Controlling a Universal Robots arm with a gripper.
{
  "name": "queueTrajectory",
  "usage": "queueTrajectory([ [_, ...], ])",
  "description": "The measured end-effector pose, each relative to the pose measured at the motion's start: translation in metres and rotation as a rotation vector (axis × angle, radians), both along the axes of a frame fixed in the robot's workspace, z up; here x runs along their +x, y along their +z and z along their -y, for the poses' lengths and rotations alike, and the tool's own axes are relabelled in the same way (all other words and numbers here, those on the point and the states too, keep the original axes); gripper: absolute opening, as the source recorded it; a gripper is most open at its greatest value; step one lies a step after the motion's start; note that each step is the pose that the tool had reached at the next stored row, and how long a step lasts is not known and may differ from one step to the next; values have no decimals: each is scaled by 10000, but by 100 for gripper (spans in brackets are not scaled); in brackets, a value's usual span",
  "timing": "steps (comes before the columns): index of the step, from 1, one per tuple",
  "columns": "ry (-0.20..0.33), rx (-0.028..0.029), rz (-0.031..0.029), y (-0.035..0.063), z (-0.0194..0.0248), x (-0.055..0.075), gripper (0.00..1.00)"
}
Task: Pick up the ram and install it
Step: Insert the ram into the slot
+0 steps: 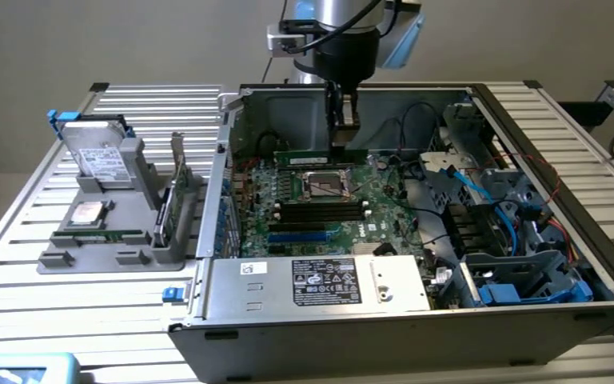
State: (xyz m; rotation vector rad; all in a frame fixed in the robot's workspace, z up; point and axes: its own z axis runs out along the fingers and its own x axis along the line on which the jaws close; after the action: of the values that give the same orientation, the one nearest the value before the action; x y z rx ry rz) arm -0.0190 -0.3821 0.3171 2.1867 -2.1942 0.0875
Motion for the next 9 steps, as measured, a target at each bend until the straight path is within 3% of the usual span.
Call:
queueTrajectory([
  [9, 2, -3, 3, -162, 16, 9, 12],
])
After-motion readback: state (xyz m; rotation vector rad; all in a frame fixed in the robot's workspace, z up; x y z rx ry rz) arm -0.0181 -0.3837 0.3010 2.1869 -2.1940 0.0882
